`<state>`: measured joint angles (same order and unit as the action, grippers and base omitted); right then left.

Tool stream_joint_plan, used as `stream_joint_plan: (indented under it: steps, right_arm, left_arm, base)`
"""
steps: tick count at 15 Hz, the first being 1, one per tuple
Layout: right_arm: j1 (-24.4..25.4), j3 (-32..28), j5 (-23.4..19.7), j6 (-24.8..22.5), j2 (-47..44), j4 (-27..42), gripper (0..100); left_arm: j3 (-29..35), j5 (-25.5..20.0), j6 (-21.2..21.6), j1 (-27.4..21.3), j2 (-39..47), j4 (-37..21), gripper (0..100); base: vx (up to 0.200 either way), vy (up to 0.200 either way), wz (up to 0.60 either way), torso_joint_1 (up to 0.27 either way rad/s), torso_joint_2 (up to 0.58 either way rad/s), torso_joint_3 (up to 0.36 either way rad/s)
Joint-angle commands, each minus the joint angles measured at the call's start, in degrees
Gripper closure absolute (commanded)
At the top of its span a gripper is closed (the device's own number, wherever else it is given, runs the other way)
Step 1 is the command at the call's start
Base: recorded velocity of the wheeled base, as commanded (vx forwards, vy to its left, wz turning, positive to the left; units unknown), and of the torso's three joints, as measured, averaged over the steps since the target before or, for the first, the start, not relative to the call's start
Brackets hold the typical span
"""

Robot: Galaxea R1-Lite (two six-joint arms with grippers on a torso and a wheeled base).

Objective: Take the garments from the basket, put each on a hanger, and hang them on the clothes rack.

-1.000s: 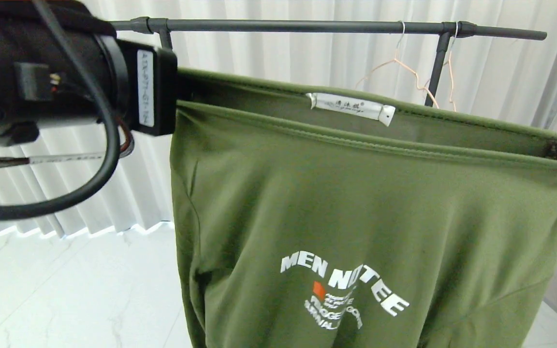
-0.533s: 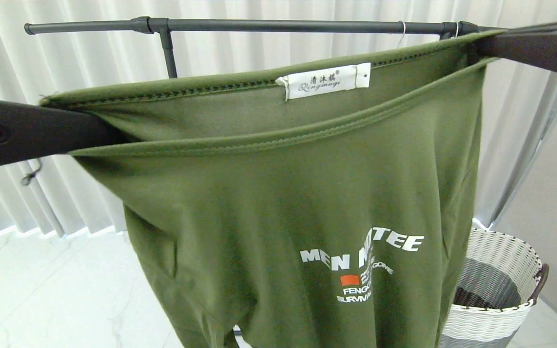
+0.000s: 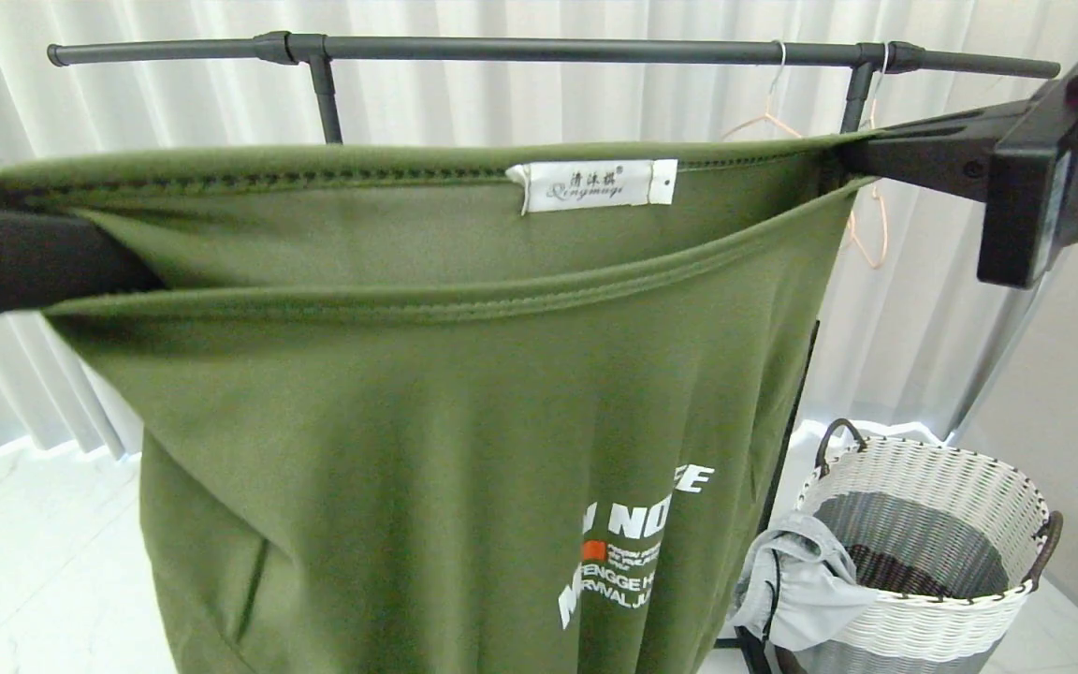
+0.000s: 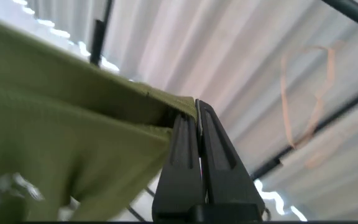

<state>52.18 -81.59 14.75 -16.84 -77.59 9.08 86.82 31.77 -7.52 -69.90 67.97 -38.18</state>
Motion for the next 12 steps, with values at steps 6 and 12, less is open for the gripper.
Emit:
stream_joint_plan:
  steps: [6, 12]
  right_arm:
    - [-4.8, 0.64, -0.07, 1.19, 9.74, 12.98, 100]
    - [-2.69, 2.23, -0.25, 1.19, 10.36, 12.98, 100]
  left_arm:
    - [-0.6, 0.22, 8.93, 7.32, 4.97, 10.32, 100]
    - [-0.34, 0.22, 9.02, 7.23, 5.41, 10.41, 100]
  base:
    - [0.0, 0.0, 0.0, 0.0, 0.0, 0.0]
    - [0.0, 0.0, 0.0, 0.0, 0.0, 0.0]
